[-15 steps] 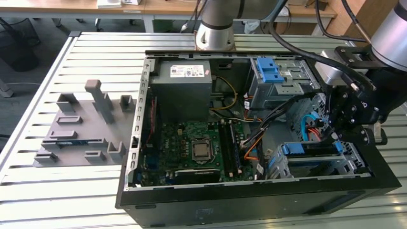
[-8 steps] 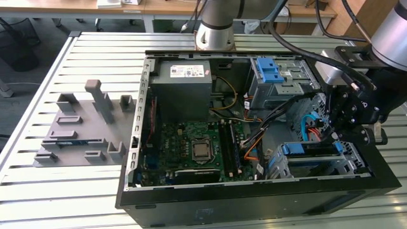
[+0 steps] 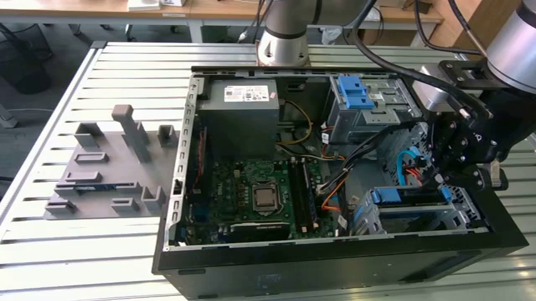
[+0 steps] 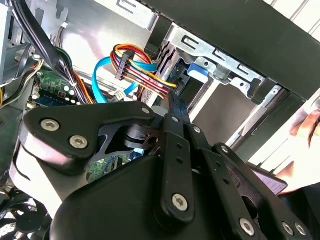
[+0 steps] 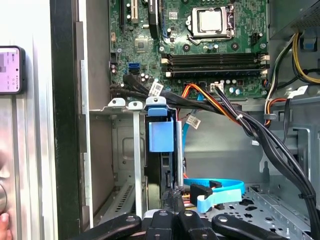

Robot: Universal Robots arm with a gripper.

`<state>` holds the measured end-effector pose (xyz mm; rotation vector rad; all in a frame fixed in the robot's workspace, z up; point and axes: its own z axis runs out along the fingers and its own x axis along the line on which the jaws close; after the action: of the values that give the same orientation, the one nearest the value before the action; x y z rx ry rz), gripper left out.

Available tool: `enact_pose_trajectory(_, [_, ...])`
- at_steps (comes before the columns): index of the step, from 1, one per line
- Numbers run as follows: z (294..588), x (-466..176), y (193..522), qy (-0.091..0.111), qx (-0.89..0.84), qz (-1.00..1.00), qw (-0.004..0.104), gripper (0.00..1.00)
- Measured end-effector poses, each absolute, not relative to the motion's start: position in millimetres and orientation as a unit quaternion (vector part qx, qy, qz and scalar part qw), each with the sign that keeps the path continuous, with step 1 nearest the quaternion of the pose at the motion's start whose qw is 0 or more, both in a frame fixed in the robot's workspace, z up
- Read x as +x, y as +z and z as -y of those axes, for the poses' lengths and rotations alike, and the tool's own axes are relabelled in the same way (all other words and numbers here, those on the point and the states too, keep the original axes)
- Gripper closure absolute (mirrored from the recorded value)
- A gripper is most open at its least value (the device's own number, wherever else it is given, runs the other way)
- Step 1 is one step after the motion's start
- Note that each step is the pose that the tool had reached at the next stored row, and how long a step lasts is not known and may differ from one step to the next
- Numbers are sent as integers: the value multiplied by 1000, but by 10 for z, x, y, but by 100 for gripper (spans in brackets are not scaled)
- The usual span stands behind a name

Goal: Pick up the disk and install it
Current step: 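Insert the second disk wire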

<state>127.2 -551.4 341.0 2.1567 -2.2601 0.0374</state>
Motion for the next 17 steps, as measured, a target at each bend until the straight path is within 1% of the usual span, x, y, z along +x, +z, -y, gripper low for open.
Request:
enact_pose_trajectory(8, [5513, 1267, 3518, 12, 690, 723, 9, 89])
enact_pose_trajectory(17, [5514, 1047, 3524, 12, 690, 723, 8, 89])
